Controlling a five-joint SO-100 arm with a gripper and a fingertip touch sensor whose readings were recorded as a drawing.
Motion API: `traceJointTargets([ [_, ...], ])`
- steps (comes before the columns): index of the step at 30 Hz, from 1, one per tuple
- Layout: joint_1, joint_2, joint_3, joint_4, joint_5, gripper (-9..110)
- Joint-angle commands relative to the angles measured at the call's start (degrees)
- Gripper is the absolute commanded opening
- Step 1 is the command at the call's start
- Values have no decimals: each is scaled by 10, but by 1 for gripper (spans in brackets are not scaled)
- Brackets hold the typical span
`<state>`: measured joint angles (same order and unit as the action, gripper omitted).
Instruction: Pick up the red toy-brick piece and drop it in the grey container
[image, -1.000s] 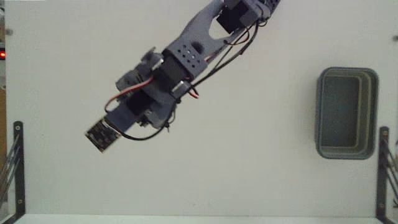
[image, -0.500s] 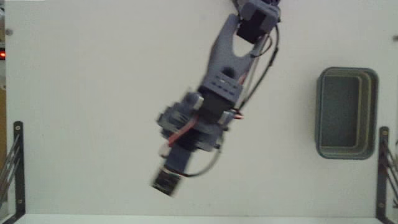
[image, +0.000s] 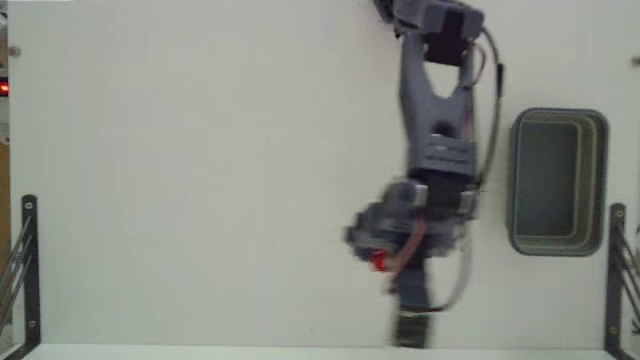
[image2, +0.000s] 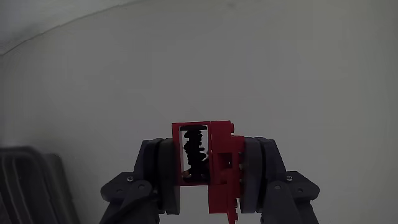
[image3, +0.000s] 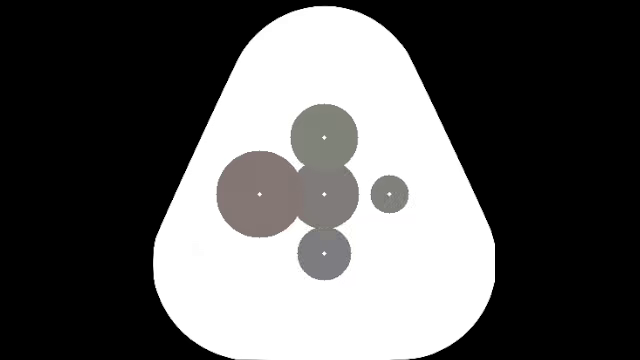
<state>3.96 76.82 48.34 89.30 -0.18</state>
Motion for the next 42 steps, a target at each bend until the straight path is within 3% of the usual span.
traceJointTargets([
  [1,-44,64,17,-17,2,47],
  [24,-335,142,142,-63,2,47],
  [42,-414,163,176,-76,2,47],
])
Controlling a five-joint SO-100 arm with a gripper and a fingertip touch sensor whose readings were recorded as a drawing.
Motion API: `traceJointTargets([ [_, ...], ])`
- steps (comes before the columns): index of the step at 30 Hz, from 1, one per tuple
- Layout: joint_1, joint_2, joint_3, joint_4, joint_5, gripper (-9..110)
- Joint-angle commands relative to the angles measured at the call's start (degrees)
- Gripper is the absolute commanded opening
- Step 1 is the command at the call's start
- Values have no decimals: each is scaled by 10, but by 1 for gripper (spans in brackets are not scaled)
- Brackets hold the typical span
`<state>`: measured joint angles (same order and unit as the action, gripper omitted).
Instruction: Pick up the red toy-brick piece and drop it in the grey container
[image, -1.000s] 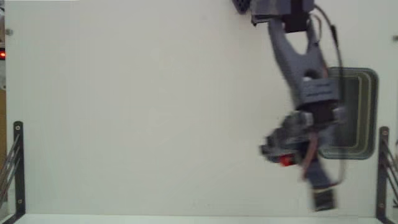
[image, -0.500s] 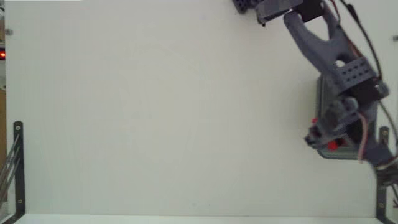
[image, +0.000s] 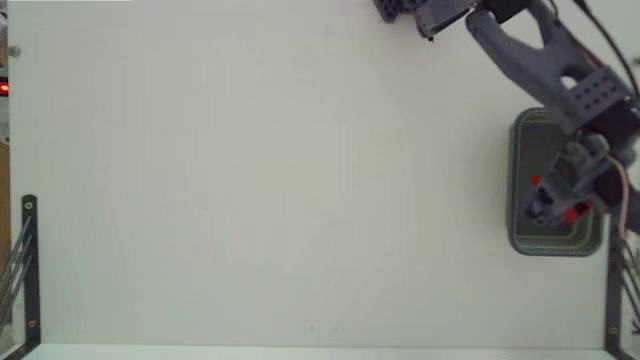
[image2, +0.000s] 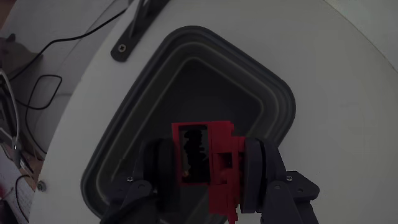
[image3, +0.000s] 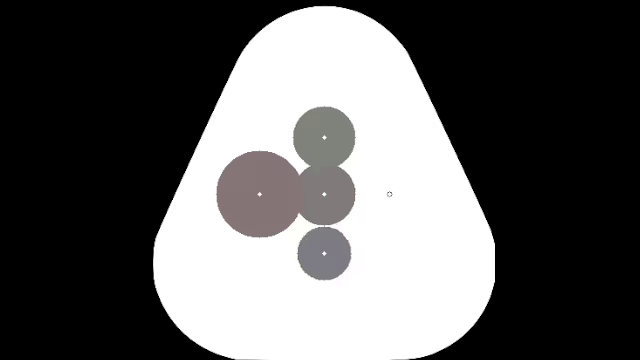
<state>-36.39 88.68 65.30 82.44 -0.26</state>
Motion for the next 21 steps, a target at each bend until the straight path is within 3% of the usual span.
traceJointTargets([
  [1,-10,44,6,-7,3,47],
  [12,-10,44,6,-7,3,47],
  [13,-10,44,6,-7,3,110],
  [21,-10,44,6,-7,3,110],
])
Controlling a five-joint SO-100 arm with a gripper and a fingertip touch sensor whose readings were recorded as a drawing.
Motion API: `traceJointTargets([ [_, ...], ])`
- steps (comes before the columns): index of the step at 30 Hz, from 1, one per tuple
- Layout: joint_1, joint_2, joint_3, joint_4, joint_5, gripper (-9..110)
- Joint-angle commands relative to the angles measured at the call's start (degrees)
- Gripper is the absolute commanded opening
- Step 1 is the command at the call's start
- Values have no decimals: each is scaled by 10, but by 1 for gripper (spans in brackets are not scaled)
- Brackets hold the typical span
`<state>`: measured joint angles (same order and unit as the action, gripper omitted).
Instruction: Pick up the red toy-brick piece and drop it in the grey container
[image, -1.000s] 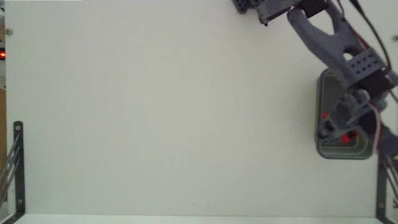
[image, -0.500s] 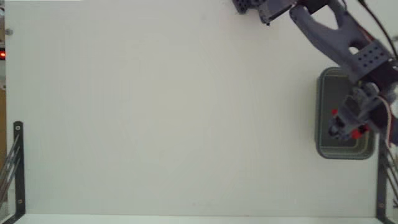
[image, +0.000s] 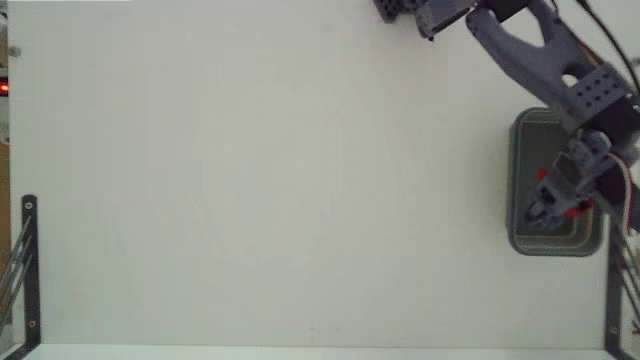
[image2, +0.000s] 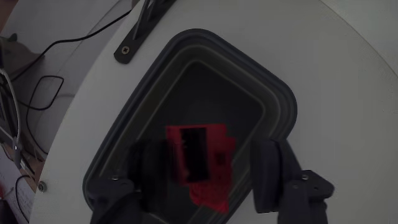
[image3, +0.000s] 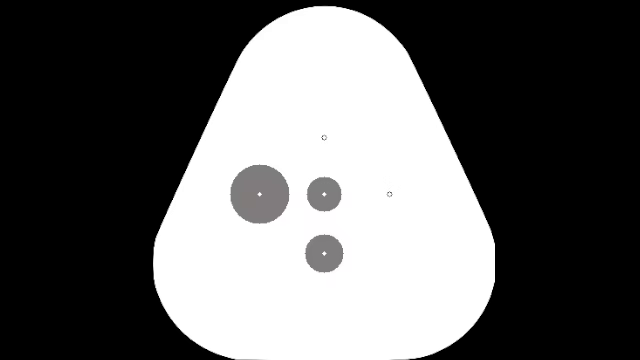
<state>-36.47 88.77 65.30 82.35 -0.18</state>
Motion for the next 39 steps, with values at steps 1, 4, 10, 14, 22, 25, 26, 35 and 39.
traceJointTargets([
  [1,-9,43,6,-7,2,110],
  [4,-9,43,6,-7,2,110],
  [10,-9,43,6,-7,2,110],
  [14,-9,43,6,-7,2,110],
  [22,-9,43,6,-7,2,110],
  [25,-9,43,6,-7,2,110],
  [26,-9,43,6,-7,2,110],
  [35,-6,48,10,-7,2,110],
  [39,2,57,20,-6,2,110],
])
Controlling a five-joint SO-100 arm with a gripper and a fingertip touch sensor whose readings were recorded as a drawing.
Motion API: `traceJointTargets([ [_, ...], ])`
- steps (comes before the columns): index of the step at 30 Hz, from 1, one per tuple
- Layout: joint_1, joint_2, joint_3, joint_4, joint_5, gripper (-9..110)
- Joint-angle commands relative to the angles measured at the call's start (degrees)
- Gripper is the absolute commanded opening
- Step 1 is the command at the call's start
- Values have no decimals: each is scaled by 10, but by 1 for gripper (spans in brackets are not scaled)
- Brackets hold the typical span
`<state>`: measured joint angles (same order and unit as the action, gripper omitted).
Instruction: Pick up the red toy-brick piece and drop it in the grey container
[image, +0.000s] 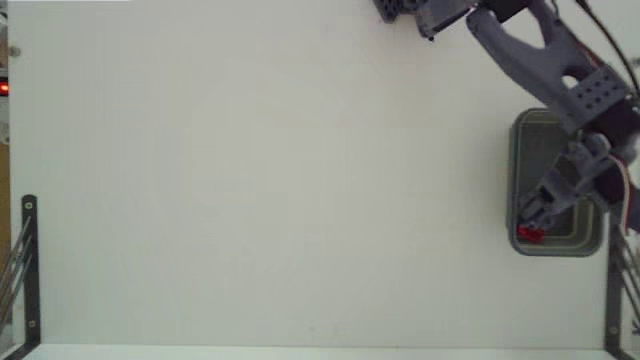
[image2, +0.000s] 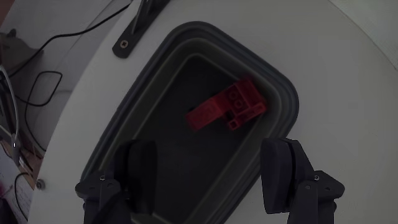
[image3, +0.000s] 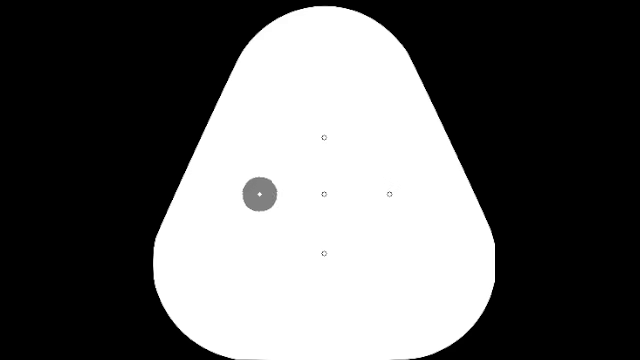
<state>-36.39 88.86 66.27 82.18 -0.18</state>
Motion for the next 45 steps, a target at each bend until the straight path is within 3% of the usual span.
traceJointTargets([
  [1,2,59,13,-5,2,110],
  [45,236,365,316,-3,2,110],
])
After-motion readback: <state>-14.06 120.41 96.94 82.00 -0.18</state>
